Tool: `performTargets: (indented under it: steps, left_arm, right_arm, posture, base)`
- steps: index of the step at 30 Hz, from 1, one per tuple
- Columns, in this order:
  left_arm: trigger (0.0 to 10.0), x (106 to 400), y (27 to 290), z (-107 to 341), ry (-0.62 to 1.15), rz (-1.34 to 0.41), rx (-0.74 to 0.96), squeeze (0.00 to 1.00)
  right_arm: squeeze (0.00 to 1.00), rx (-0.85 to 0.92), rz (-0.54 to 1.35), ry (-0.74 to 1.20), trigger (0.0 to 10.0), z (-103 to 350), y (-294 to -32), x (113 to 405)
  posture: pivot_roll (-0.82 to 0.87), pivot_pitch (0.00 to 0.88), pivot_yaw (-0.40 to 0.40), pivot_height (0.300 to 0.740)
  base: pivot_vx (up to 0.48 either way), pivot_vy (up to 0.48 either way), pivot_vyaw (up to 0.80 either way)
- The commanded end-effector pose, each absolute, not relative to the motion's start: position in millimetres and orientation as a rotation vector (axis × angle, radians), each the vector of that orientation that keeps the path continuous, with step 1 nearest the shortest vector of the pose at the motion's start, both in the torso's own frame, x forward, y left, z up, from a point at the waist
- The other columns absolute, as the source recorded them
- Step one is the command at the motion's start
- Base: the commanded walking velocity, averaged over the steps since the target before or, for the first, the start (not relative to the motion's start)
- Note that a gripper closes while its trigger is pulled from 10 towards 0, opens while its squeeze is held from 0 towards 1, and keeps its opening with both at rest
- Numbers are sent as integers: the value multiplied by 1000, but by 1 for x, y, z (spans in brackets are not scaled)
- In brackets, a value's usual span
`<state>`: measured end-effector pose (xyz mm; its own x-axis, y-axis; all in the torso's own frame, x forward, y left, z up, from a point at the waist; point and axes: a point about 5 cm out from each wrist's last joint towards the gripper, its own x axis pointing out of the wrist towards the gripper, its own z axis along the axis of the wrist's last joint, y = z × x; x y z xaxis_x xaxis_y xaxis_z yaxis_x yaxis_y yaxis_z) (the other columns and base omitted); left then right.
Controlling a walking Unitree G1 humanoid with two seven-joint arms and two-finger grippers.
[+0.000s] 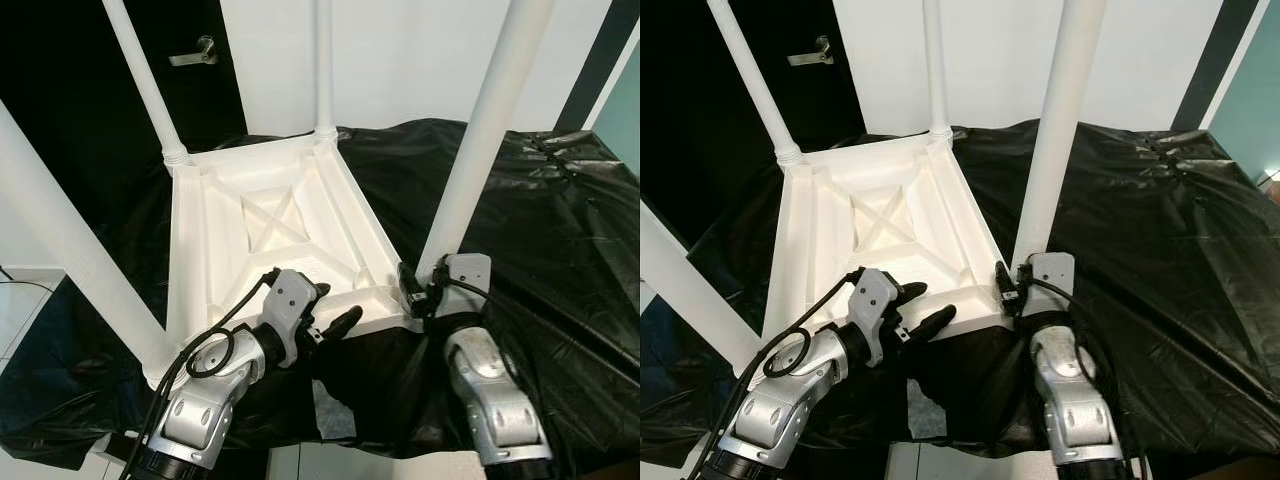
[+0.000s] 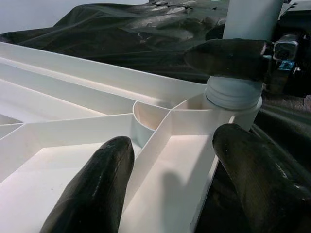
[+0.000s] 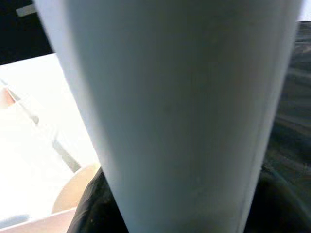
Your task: Building children table
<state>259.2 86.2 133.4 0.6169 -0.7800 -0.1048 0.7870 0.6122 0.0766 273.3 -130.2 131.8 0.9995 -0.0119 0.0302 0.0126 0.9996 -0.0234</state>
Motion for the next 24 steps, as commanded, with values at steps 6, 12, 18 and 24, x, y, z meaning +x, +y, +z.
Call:
performTargets:
  steps: [6, 12, 18, 24]
  left_arm:
    - [10000, 258, 83, 134, 70, -948, 126, 0]
    - [10000, 259, 83, 136, 66, -945, 128, 0]
    - [10000, 258, 83, 135, 67, -944, 127, 0]
    - [10000, 258, 84, 136, 65, -936, 128, 0]
  right_arm:
    - [0, -11, -63, 55, 10000, 119, -135, 269]
    - [0, -24, -55, 55, 10000, 120, -131, 268]
    - [1000, -25, -50, 31, 10000, 122, -132, 268]
    - [1000, -31, 227, -43, 10000, 131, -145, 262]
  posture:
    - [-54, 0, 36, 740]
    - [-52, 0, 34, 740]
    - [-49, 0, 30, 740]
    - [-45, 0, 27, 740]
  base:
    - [0, 0, 0]
    - [0, 0, 0]
    - [0, 0, 0]
    - [0, 0, 0]
